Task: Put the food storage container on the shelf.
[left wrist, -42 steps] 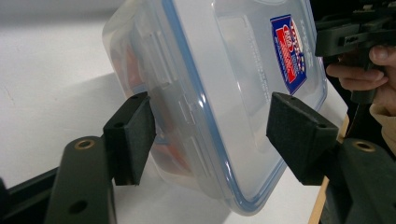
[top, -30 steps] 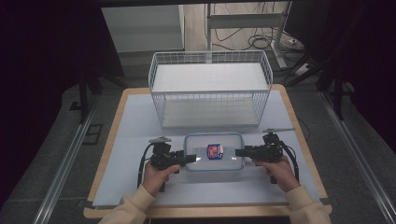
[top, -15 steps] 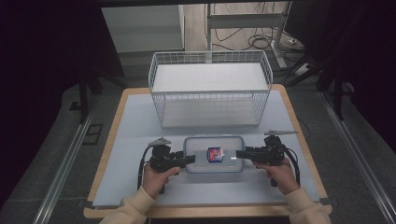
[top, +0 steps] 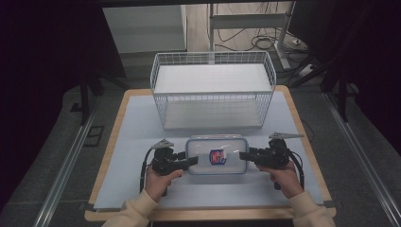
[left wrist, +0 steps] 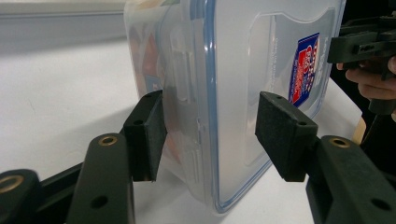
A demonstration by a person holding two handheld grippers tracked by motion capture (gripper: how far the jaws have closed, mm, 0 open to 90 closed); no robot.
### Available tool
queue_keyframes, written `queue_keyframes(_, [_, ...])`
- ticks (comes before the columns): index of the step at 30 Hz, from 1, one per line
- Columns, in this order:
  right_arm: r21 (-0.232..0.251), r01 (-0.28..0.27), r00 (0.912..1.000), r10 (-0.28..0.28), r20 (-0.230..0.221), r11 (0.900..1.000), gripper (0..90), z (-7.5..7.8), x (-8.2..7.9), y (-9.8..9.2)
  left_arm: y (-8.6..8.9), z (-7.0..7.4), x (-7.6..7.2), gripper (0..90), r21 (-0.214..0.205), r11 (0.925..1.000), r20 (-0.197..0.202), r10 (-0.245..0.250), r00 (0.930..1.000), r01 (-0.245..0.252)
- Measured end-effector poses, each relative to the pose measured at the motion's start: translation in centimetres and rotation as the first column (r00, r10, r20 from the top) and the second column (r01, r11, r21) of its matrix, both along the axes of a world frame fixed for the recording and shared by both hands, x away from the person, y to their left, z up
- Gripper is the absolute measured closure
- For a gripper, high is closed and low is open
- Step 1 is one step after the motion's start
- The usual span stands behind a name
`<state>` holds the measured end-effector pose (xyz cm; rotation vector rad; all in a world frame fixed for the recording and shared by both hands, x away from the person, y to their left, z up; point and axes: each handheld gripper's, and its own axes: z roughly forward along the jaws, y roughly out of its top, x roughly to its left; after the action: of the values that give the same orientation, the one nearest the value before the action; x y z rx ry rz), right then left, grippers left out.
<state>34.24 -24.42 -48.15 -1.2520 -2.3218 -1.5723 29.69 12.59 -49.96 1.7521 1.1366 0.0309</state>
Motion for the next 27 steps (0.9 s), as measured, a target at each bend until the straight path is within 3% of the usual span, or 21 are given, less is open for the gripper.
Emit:
queue_keyframes(19, [0.011, 0.013, 0.9973, -0.014, 0.072, 0.9999, 49.0, 2.4, -0.2, 0.4, 0.4, 2.4, 0.1, 43.9, 0.001, 1.0000, 0.064, 0.000, 0.9979, 0.000])
queue_keyframes(25, [0.025, 0.024, 0.9948, -0.027, 0.098, 0.9994, 48.9, 3.7, 0.0, 0.5, 0.4, 3.9, 0.6, 43.9, 0.003, 1.0000, 0.089, -0.001, 0.9960, 0.000])
queue_keyframes(27, [0.026, 0.028, 0.9932, -0.031, 0.113, 0.9993, 48.9, 4.8, 0.1, 0.5, 0.4, 4.5, 0.7, 43.9, 0.007, 1.0000, 0.098, -0.003, 0.9952, 0.003])
